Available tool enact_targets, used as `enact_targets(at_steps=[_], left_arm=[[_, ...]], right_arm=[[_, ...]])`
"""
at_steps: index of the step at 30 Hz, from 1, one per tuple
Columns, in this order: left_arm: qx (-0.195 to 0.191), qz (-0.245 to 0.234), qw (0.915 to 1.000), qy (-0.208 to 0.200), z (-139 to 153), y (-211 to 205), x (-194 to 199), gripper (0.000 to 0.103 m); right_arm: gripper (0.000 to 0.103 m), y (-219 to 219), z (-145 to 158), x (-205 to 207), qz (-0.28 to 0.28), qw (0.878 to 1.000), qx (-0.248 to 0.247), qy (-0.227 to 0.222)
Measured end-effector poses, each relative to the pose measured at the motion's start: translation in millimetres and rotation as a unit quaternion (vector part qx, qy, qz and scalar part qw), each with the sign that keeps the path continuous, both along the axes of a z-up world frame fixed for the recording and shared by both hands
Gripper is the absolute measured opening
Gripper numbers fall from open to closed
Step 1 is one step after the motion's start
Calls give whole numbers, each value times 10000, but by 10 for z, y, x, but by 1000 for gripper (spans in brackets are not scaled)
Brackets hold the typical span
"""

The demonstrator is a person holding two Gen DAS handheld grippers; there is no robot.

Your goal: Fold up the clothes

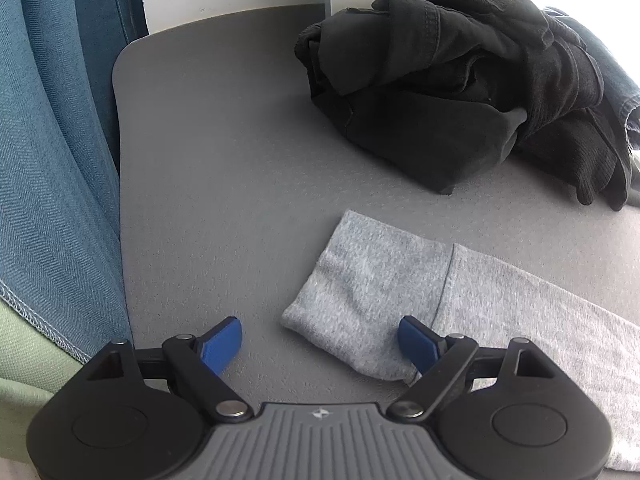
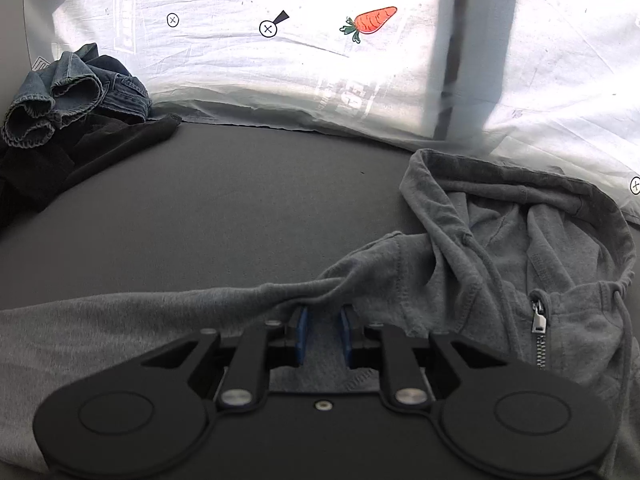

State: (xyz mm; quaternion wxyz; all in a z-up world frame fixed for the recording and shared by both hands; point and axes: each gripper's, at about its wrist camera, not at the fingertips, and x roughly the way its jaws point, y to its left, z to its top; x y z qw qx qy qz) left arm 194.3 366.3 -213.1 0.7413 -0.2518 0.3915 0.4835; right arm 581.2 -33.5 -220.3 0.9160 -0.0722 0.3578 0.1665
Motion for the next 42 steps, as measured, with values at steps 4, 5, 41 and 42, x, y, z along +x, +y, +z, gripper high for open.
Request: enact_targets(at_steps=[4,5,41,42], left_arm=[[-6,-39,10000,1,-5,17,4,88],[-11,-42,10000,4,-7,27,11,88],[231,-937,9897,-1058,181,-460,-5,11],[231,-1074,9874,-1135,225,-514,36,11]], right_arm=[[21,-8,46,315,-47,9996,203,193],[27,-41,54,356,-118,9992,301,248],[103,-1515,-168,-2259,-2223,9744,213,-253],[103,-1515,-170,-2262,-2222,9744,214,-254]])
